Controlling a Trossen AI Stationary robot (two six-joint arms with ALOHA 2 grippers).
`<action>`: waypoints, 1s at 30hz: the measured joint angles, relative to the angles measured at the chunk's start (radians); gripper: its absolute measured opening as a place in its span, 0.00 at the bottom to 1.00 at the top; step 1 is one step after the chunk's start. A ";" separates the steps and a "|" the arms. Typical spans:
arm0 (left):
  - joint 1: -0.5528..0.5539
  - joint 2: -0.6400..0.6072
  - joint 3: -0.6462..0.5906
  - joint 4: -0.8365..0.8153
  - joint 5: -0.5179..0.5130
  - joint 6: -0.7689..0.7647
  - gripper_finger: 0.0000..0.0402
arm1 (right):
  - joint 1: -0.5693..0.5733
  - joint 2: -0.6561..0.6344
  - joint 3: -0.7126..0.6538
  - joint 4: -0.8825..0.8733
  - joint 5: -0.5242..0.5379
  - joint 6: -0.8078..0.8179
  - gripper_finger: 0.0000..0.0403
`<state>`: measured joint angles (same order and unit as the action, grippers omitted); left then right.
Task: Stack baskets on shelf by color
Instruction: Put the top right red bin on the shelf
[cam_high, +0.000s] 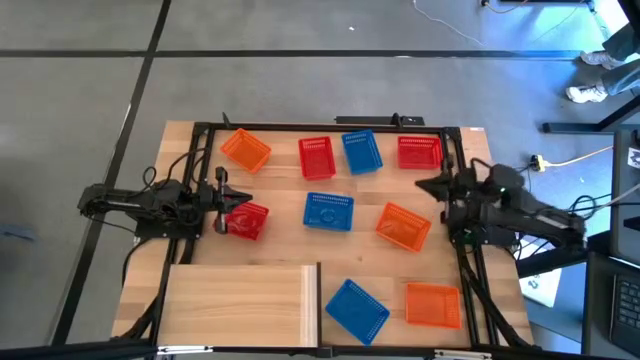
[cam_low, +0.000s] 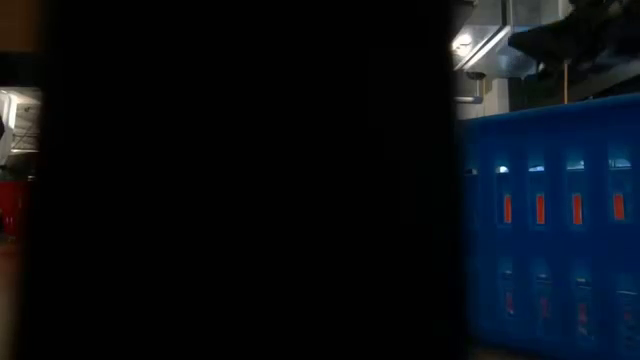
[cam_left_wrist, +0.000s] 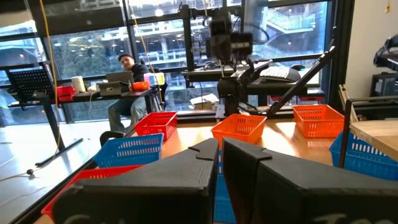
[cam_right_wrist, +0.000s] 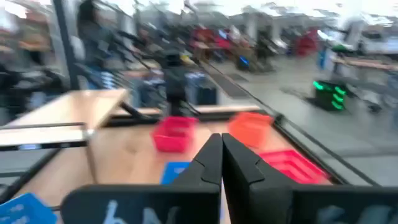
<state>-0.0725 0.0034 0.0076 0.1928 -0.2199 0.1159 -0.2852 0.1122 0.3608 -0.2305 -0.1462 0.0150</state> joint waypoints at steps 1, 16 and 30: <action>0.000 0.000 0.000 0.000 0.000 0.000 0.03 | 0.000 0.032 0.053 -0.043 0.034 0.004 0.00; 0.000 0.000 0.000 0.000 0.000 0.000 0.03 | -0.001 0.753 0.670 -0.706 0.187 0.269 0.00; 0.006 0.001 0.030 -0.017 0.002 -0.164 0.03 | -0.046 1.065 0.908 -0.858 0.242 0.495 0.06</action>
<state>-0.0662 0.0041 0.0379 0.1757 -0.2181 -0.0483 -0.3313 1.1767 1.2691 -1.0890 0.0955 0.5096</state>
